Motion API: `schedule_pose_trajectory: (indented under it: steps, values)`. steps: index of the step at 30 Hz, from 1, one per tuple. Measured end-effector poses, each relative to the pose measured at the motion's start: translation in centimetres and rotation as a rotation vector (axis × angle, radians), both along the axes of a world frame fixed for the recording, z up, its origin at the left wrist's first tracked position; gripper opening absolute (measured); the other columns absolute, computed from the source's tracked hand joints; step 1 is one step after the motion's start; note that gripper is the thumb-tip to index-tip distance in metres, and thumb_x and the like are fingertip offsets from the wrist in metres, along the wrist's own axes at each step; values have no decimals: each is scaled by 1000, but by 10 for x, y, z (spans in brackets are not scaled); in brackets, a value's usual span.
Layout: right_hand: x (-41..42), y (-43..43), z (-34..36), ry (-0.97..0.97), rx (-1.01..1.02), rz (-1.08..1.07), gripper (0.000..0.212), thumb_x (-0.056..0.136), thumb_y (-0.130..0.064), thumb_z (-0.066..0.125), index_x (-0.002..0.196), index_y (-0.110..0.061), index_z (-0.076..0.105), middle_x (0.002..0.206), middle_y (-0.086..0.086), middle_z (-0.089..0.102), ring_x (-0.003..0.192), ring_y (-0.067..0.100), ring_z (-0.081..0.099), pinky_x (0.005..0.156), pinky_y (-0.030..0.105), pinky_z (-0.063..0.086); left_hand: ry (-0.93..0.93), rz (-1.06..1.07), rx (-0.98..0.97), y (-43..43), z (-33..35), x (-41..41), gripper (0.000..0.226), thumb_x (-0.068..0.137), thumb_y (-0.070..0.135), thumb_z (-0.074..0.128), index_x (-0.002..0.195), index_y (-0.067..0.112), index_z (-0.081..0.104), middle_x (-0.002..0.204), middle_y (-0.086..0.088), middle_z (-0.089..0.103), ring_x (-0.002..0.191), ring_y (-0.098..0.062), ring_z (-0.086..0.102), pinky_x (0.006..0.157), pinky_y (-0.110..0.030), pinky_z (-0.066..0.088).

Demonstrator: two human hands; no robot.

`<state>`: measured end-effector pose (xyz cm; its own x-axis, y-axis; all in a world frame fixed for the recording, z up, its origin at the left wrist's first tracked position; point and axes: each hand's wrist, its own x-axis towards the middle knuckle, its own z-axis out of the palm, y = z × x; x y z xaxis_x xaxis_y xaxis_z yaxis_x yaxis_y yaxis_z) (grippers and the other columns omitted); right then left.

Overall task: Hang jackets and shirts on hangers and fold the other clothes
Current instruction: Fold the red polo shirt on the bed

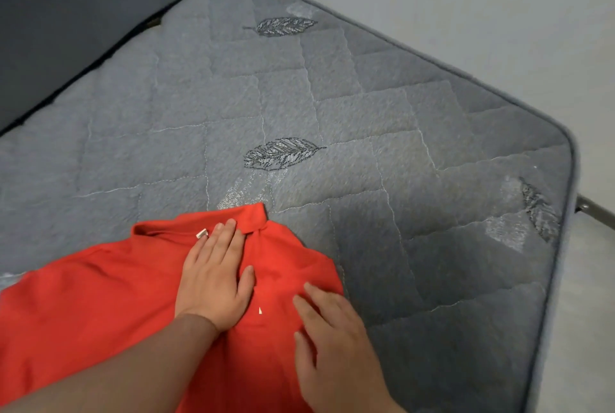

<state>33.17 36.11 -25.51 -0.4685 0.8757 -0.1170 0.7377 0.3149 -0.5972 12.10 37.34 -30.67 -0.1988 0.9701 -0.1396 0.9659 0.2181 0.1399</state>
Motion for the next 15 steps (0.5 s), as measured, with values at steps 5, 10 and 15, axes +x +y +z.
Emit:
schedule_pose_trajectory:
  steps: [5,10,15]
  values:
    - [-6,3,-36,-284,57,153,71,79,-49,54,141,-15,50,152,12,38,141,30,35,111,51,24,-8,-1,3,-1,0,0,63,83,39,39,135,6,52,148,-13,44,135,-29,42,114,-39,20]
    - [-8,2,-47,-369,50,141,77,78,-51,53,146,-17,42,155,12,32,145,29,27,113,52,21,-4,-13,14,0,0,0,63,84,39,40,135,6,52,148,-13,43,136,-30,42,114,-41,21]
    - [-10,2,-52,-379,73,142,78,77,-52,52,146,-17,42,155,12,33,144,28,28,113,51,22,-9,-14,31,-1,-1,0,62,84,39,40,134,5,53,148,-14,43,136,-30,42,114,-43,23]
